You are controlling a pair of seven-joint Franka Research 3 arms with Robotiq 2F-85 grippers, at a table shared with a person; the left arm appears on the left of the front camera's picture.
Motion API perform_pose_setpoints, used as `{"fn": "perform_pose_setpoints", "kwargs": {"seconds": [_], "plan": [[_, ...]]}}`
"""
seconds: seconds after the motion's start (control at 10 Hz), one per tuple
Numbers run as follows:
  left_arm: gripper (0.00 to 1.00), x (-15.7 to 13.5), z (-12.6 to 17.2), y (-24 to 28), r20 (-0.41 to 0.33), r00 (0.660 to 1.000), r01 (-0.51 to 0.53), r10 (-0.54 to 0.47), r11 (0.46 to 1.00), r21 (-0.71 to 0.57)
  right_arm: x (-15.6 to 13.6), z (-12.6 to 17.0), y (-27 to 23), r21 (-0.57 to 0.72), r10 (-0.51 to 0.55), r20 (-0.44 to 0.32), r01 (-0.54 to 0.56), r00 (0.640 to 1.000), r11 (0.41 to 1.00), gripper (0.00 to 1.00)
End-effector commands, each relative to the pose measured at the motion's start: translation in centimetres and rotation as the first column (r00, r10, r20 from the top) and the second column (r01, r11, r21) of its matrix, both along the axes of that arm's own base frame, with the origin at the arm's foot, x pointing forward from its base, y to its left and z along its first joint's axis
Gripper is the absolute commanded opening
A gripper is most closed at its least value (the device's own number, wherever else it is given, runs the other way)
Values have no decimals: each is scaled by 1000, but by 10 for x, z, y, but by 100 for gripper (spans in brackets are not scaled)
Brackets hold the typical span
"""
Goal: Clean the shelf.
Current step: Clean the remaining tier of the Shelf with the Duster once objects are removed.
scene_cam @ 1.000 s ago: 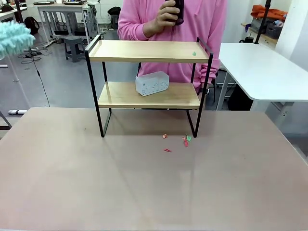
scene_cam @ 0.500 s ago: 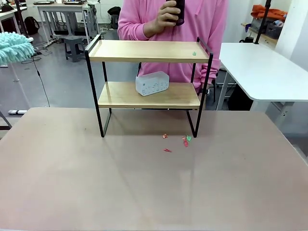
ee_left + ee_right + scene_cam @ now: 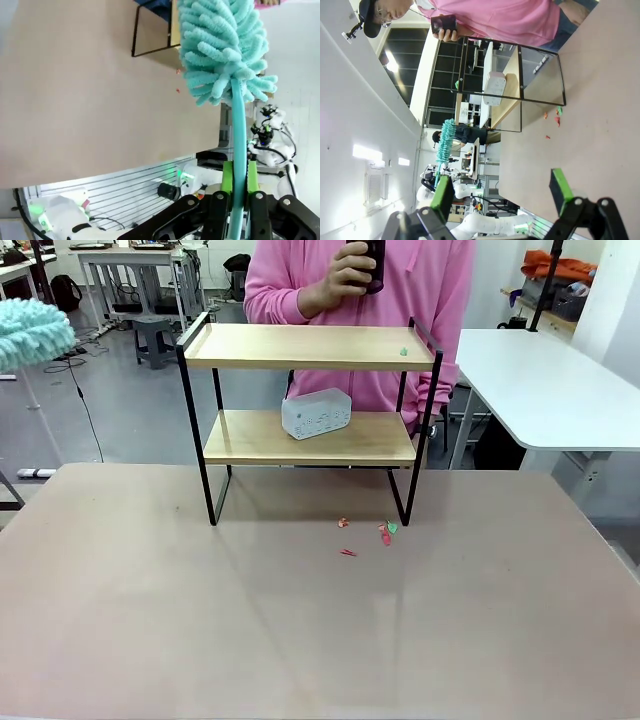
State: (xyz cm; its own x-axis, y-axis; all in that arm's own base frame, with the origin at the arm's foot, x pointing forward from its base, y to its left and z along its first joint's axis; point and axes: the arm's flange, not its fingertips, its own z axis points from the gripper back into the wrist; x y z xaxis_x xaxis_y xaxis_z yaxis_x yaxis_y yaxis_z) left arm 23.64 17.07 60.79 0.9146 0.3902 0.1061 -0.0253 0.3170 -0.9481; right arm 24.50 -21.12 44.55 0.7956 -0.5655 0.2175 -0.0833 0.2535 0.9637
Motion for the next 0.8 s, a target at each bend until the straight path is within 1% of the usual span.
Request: {"fn": "perform_pose_setpoints", "kwargs": {"seconds": [0.0, 0.1, 0.2, 0.3, 0.4, 0.5, 0.6, 0.7], "plan": [[12, 28, 40, -33, 127, 987, 90, -94, 995, 36, 2, 3, 1, 7, -4, 23, 3, 1000, 1000, 100], [12, 48, 58, -53, 170, 979, 109, -116, 993, 49, 2, 3, 1, 7, -4, 23, 3, 1000, 1000, 100], [12, 67, 76, -84, 197, 963, 170, -181, 983, 72, 2, 3, 1, 7, -4, 23, 3, 1000, 1000, 100], [12, 81, 87, -116, 196, 945, 244, -261, 964, 103, 2, 3, 1, 7, -4, 23, 3, 1000, 1000, 100], [12, 92, 94, -148, 184, 927, 308, -328, 942, 132, 2, 3, 1, 7, -4, 23, 3, 1000, 1000, 100], [0, 106, 100, -178, 180, 908, 359, -379, 924, 132, 2, 3, 1, 7, -4, 23, 3, 1000, 1000, 100], [0, 119, 99, -215, 147, 881, 426, -449, 890, 164, 2, 3, 1, 7, -4, 23, 3, 1000, 1000, 100], [0, 126, 94, -248, 100, 862, 474, -498, 859, 194, 2, 3, 1, 7, -4, 23, 3, 1000, 1000, 100]]}}
